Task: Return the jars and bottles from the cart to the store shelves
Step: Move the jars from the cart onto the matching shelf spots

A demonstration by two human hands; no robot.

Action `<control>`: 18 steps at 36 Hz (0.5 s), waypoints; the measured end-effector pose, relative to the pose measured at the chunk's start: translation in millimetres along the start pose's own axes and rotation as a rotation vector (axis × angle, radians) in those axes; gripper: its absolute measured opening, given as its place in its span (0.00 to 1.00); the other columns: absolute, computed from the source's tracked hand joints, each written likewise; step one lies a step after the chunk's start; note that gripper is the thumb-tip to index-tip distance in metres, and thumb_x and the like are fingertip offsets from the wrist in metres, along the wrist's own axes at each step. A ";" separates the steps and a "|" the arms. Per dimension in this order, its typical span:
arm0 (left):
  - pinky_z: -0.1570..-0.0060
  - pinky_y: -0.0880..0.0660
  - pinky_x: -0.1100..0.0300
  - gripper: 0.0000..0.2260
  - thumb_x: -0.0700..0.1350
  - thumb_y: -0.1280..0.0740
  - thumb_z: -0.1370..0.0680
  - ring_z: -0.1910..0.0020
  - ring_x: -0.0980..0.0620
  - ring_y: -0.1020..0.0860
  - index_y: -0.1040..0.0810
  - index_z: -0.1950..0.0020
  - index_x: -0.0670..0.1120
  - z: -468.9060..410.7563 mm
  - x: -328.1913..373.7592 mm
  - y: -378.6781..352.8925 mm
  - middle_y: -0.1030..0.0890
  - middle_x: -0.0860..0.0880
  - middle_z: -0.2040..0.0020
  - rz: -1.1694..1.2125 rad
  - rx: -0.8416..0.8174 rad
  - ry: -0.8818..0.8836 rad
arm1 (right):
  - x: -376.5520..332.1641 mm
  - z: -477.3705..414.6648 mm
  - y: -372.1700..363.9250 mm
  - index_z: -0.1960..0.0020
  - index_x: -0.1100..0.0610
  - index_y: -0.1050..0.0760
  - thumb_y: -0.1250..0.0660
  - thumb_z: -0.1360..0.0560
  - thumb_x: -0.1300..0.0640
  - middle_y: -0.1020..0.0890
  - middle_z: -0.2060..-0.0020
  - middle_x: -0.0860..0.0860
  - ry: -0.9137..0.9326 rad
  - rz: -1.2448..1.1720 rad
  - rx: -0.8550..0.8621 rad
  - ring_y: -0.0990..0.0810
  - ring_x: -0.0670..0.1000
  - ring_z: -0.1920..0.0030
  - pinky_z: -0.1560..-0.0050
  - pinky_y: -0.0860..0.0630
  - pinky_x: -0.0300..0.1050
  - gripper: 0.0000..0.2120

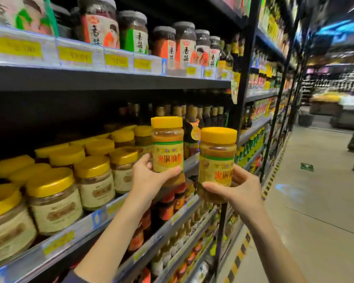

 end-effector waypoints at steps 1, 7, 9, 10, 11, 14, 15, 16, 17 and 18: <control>0.57 0.21 0.63 0.21 0.38 0.22 0.36 0.54 0.57 0.19 0.26 0.50 0.51 -7.6 -2.5 -3.1 0.18 0.52 0.52 -0.009 0.007 -0.005 | 4.0 -6.9 -0.1 0.49 0.51 0.19 0.18 0.44 0.56 0.14 0.58 0.46 -0.001 -0.001 -0.006 0.16 0.45 0.55 0.52 0.19 0.46 0.25; 0.63 0.23 0.69 0.25 0.37 0.21 0.37 0.55 0.60 0.20 0.28 0.45 0.49 -51.6 -19.7 -24.3 0.20 0.56 0.54 -0.065 0.061 -0.010 | 31.9 -55.2 2.7 0.47 0.51 0.20 0.19 0.44 0.54 0.14 0.56 0.46 0.007 0.002 -0.061 0.16 0.44 0.54 0.52 0.19 0.43 0.26; 0.62 0.23 0.69 0.26 0.37 0.21 0.37 0.55 0.60 0.20 0.29 0.44 0.48 -64.5 -26.0 -29.3 0.21 0.56 0.54 -0.084 0.094 -0.014 | 40.5 -73.4 1.6 0.47 0.51 0.20 0.19 0.43 0.55 0.14 0.56 0.46 0.012 0.003 -0.100 0.16 0.42 0.54 0.52 0.19 0.42 0.25; 0.62 0.22 0.69 0.27 0.37 0.21 0.37 0.55 0.61 0.21 0.29 0.44 0.48 -70.9 -29.4 -31.4 0.21 0.57 0.54 -0.089 0.112 -0.015 | 45.0 -83.1 0.9 0.48 0.50 0.20 0.19 0.43 0.56 0.15 0.56 0.45 0.014 0.000 -0.122 0.16 0.42 0.54 0.52 0.19 0.42 0.24; 0.63 0.22 0.70 0.27 0.37 0.21 0.38 0.55 0.62 0.21 0.29 0.44 0.48 -76.7 -32.3 -33.4 0.21 0.57 0.54 -0.094 0.131 -0.014 | 49.1 -92.8 -0.3 0.49 0.49 0.21 0.20 0.43 0.55 0.15 0.56 0.45 0.018 -0.004 -0.144 0.17 0.42 0.54 0.52 0.19 0.42 0.24; 0.60 0.23 0.68 0.27 0.38 0.21 0.38 0.54 0.60 0.21 0.29 0.44 0.47 -92.5 -40.8 -35.0 0.20 0.52 0.51 -0.130 0.201 0.014 | 61.0 -121.0 -3.9 0.50 0.49 0.20 0.20 0.44 0.51 0.14 0.56 0.46 0.037 -0.010 -0.194 0.16 0.44 0.54 0.51 0.19 0.46 0.24; 0.57 0.23 0.65 0.29 0.39 0.21 0.38 0.53 0.57 0.20 0.29 0.42 0.45 -97.9 -44.1 -34.0 0.20 0.50 0.49 -0.144 0.229 0.032 | 65.1 -129.6 -5.9 0.50 0.49 0.20 0.20 0.45 0.51 0.14 0.56 0.46 0.042 -0.010 -0.212 0.16 0.44 0.54 0.51 0.19 0.47 0.24; 0.53 0.23 0.62 0.31 0.39 0.20 0.39 0.51 0.54 0.20 0.30 0.40 0.44 -103.2 -47.3 -32.6 0.20 0.48 0.48 -0.153 0.257 0.051 | 69.2 -138.2 -8.5 0.50 0.48 0.20 0.20 0.44 0.52 0.14 0.56 0.45 0.048 -0.011 -0.232 0.16 0.44 0.54 0.51 0.19 0.47 0.23; 0.51 0.23 0.59 0.33 0.40 0.20 0.39 0.50 0.52 0.20 0.30 0.38 0.43 -108.1 -49.6 -31.0 0.20 0.48 0.47 -0.161 0.285 0.064 | 72.8 -146.1 -11.2 0.50 0.47 0.21 0.19 0.44 0.54 0.14 0.56 0.45 0.055 -0.012 -0.252 0.16 0.43 0.54 0.51 0.19 0.45 0.23; 0.49 0.24 0.58 0.34 0.40 0.20 0.40 0.49 0.52 0.20 0.31 0.38 0.42 -112.7 -51.7 -29.3 0.20 0.48 0.46 -0.178 0.311 0.069 | 76.2 -153.7 -14.1 0.51 0.46 0.21 0.19 0.43 0.55 0.15 0.57 0.44 0.063 -0.015 -0.270 0.16 0.42 0.55 0.52 0.19 0.44 0.22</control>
Point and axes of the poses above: each hand's wrist, its own z-axis away from the middle knuckle, its own y-axis out of the back of the hand, x = y × z, the point moved 9 cm from there along -z, towards the middle knuckle
